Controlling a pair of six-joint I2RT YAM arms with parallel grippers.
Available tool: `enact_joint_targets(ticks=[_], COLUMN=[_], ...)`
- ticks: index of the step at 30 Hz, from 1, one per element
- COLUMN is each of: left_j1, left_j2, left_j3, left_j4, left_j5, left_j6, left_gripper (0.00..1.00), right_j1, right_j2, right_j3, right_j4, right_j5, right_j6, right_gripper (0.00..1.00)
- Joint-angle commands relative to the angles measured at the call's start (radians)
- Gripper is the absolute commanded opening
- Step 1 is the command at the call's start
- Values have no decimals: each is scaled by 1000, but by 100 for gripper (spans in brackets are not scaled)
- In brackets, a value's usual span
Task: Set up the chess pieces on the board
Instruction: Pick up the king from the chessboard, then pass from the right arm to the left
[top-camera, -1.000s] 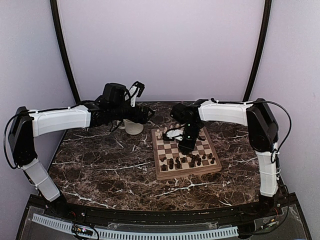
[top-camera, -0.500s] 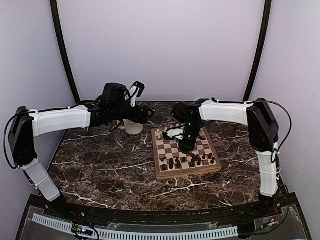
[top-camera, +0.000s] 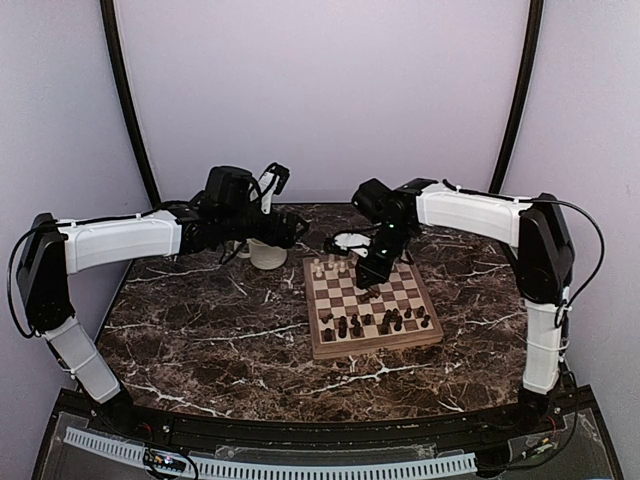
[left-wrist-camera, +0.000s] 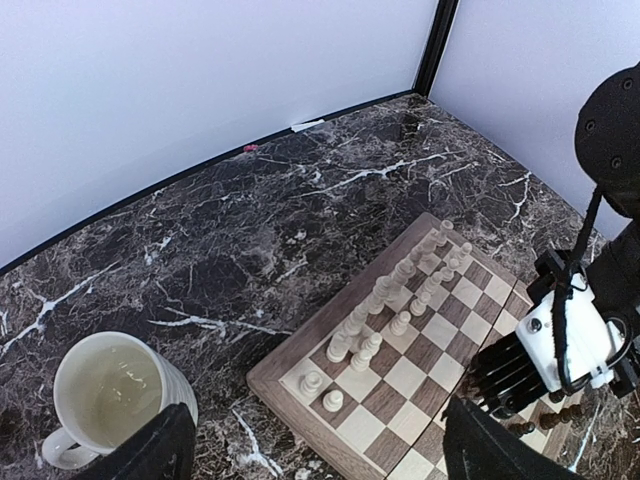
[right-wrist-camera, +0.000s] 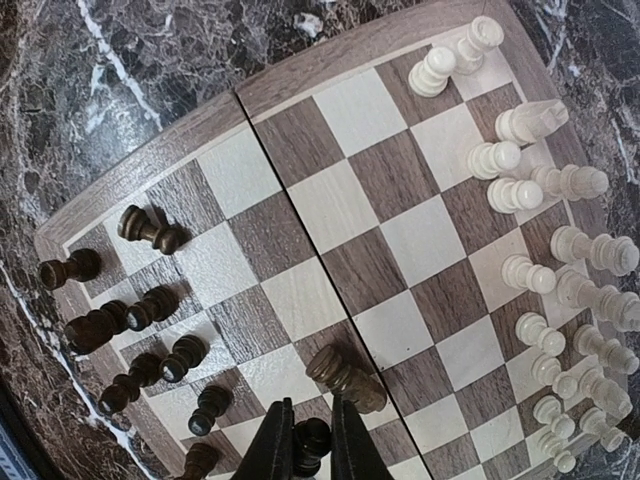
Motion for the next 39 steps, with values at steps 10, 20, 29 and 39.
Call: enact_joint_targets(ticks=[10,20,29,39], left_j1=[-4,-107,-154,-155], left_j2=[-48,103,252,309], left_j3=[-93,-46,109,167], left_j4=[249,662,774,797], left_j5=[191,395,425,458], left_j6=[-92,-340,-449,-475], left_gripper=[84,83,75,48], right_j1=[-153,-180,-180,-180], right_j2=[-253,-365,-391,-382], right_j3=[11,-30,-40,-47], right_j4=[218,383,406,413], right_j5=[-255,-430,-497,-528], right_j6=[103,197,224,239], right_gripper=[11,11,12,13])
